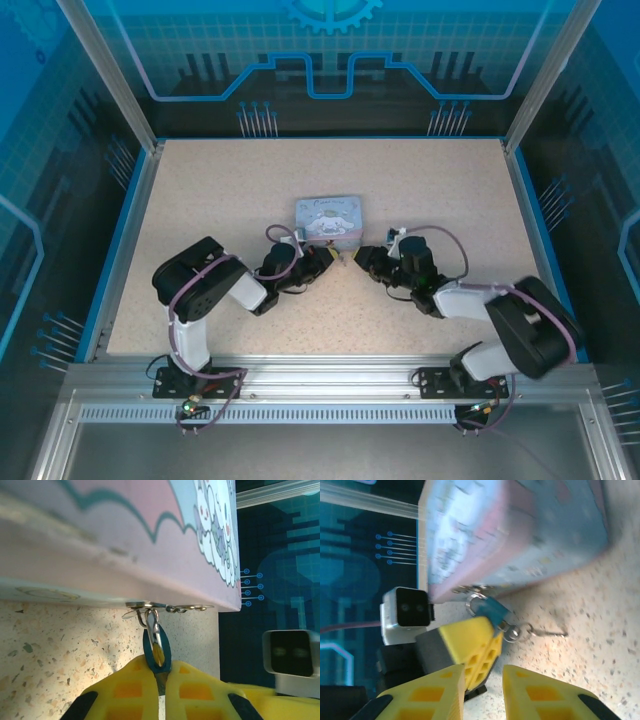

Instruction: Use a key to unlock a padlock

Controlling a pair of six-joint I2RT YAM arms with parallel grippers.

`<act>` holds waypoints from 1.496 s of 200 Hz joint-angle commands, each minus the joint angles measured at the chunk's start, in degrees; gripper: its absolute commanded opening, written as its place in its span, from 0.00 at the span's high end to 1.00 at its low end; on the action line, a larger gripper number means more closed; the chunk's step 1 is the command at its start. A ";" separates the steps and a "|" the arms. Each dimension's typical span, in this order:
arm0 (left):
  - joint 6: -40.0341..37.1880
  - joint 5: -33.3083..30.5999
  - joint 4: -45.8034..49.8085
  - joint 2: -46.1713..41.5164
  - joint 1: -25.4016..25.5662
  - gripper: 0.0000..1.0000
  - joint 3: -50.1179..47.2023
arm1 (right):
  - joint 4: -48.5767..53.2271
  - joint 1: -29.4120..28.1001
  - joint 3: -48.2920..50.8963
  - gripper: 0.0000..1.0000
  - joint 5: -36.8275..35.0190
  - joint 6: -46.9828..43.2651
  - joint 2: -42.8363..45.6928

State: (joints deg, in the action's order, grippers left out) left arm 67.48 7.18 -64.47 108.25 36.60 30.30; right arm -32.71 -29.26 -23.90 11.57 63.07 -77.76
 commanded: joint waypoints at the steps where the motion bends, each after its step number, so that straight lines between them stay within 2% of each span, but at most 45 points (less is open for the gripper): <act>1: 2.01 -0.76 0.61 -2.53 0.39 1.00 1.60 | 21.15 -1.10 -2.26 0.72 -8.30 -26.00 6.53; 27: 1.80 -0.90 3.92 -4.05 0.47 1.00 1.97 | 20.97 -3.34 -0.09 0.74 -12.35 -37.68 10.90; 49: 1.51 -1.02 7.17 -5.72 0.57 1.00 2.11 | 19.86 -9.97 1.66 0.74 -22.85 -44.95 14.55; 66: 1.29 -0.87 9.47 -6.79 0.53 1.00 2.46 | 17.56 -15.51 2.75 0.73 -27.90 -51.87 15.79; 89: 1.04 -0.63 11.12 -7.52 0.58 1.00 2.99 | 17.59 -22.12 2.16 0.69 -34.01 -61.90 13.46; 117: 1.13 -0.58 11.94 -8.01 0.52 1.00 3.19 | 10.81 -28.56 2.40 0.64 -40.63 -72.55 7.02; 134: 1.07 -0.55 12.37 -8.12 0.55 1.00 3.36 | 7.42 -29.49 1.82 0.57 -41.17 -74.79 2.74; 164: 1.41 -0.50 12.46 -8.24 0.58 1.00 3.40 | -0.30 -30.07 0.34 0.53 -43.89 -76.32 -4.79; 198: 1.42 0.06 13.33 -8.41 0.51 1.00 3.88 | -7.55 -29.81 -1.77 0.54 -44.80 -78.55 -12.39; 224: 1.76 0.16 13.30 -8.32 0.58 1.00 4.06 | -11.10 -28.99 -2.43 0.57 -44.84 -78.64 -14.51; 253: 1.91 0.11 13.16 -8.39 0.56 1.00 3.98 | -12.35 -25.44 -1.61 0.60 -39.90 -76.17 -13.74; 299: 1.91 0.11 13.45 -8.55 0.58 1.00 4.16 | -14.66 -22.97 -1.45 0.63 -35.88 -75.37 -16.07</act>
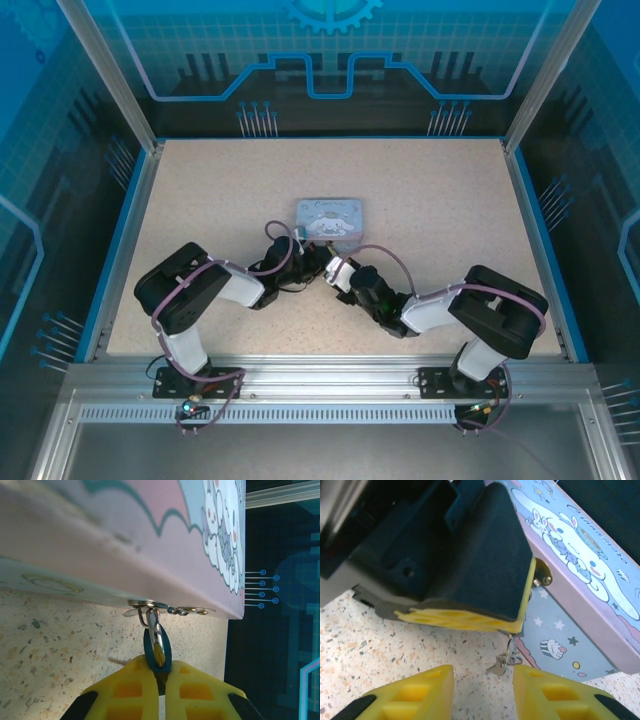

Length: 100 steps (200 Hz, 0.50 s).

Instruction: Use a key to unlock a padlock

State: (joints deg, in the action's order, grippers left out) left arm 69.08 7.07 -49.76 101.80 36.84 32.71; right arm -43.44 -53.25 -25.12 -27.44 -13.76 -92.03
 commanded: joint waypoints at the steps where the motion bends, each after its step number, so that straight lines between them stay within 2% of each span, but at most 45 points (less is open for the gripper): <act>1: 0.29 0.27 -1.24 -2.07 0.29 1.00 1.75 | -4.02 1.00 -0.21 0.63 3.12 1.46 -1.86; 31: 0.18 0.05 -0.83 -2.42 0.29 1.00 1.58 | -6.00 1.69 -0.38 0.64 1.88 2.07 -2.85; 100: 0.11 -0.12 -0.87 -2.31 0.43 1.00 1.38 | -5.24 4.18 -2.37 0.67 4.05 2.79 -4.20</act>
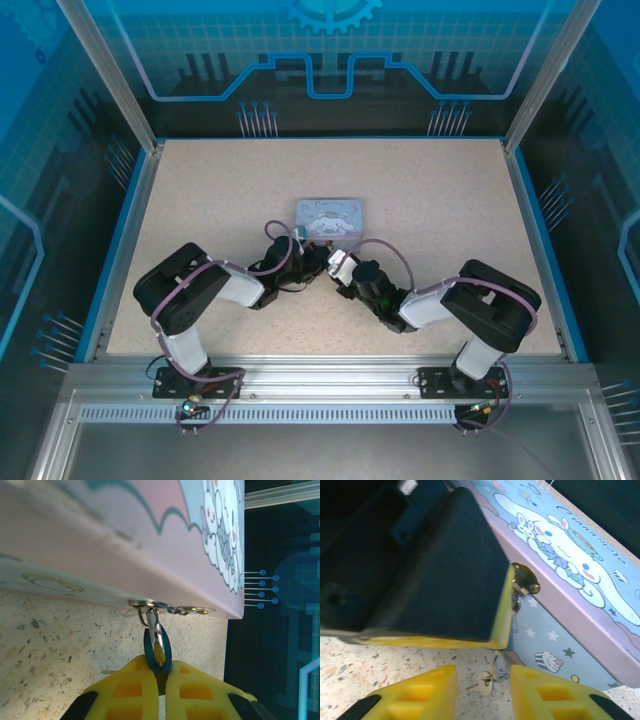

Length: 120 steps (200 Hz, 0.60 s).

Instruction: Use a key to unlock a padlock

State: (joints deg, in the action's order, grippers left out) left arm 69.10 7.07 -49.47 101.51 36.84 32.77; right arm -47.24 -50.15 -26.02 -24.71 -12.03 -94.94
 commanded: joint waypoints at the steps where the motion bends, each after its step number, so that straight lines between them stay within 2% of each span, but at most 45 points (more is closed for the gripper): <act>1: 0.12 -0.12 -1.15 -2.02 0.47 1.00 1.32 | -1.44 1.09 -1.53 0.67 1.33 1.01 -1.34; 120: 0.21 -0.12 -1.17 -2.40 0.47 1.00 0.76 | -2.23 3.89 -3.57 0.79 4.58 1.56 -3.67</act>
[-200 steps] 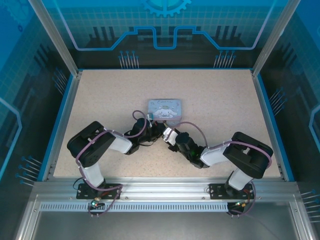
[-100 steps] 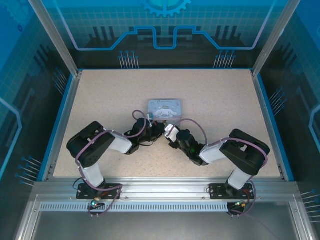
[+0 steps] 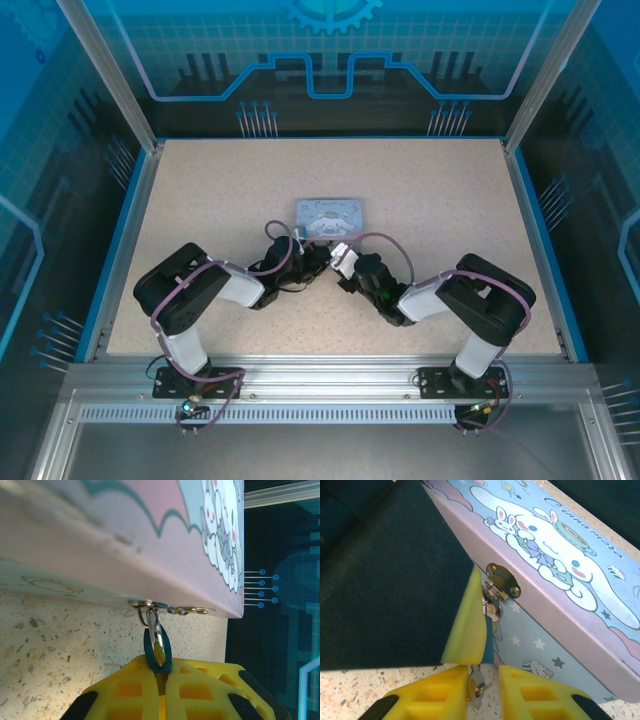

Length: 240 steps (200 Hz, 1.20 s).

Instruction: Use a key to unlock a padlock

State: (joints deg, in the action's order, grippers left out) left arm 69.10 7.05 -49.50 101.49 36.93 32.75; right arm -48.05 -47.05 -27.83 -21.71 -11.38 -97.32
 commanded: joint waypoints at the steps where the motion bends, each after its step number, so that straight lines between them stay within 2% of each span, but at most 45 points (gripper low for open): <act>1: 0.23 -0.10 -1.14 -2.36 0.36 1.00 0.76 | -1.38 0.80 -1.77 0.79 1.59 0.91 -1.34; 40: 0.17 -0.17 -1.35 -2.41 0.40 1.00 0.73 | -1.30 1.08 -2.22 0.85 1.90 1.62 -2.42; 92: 0.01 -0.08 -1.27 -2.35 0.39 1.00 0.66 | -0.56 2.03 -1.79 1.00 3.32 2.21 -1.50; 114: -0.19 -0.11 -1.35 -2.35 0.37 1.00 0.56 | 0.61 2.83 -1.43 1.00 5.27 2.95 -0.48; 240: -3.03 2.33 -5.88 -0.47 -0.06 1.00 -1.90 | 5.55 12.25 -0.69 1.00 35.09 19.05 4.28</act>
State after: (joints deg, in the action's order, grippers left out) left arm 68.18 7.27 -51.29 101.41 36.93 31.97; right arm -43.24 -36.49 -28.73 4.78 2.07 -95.18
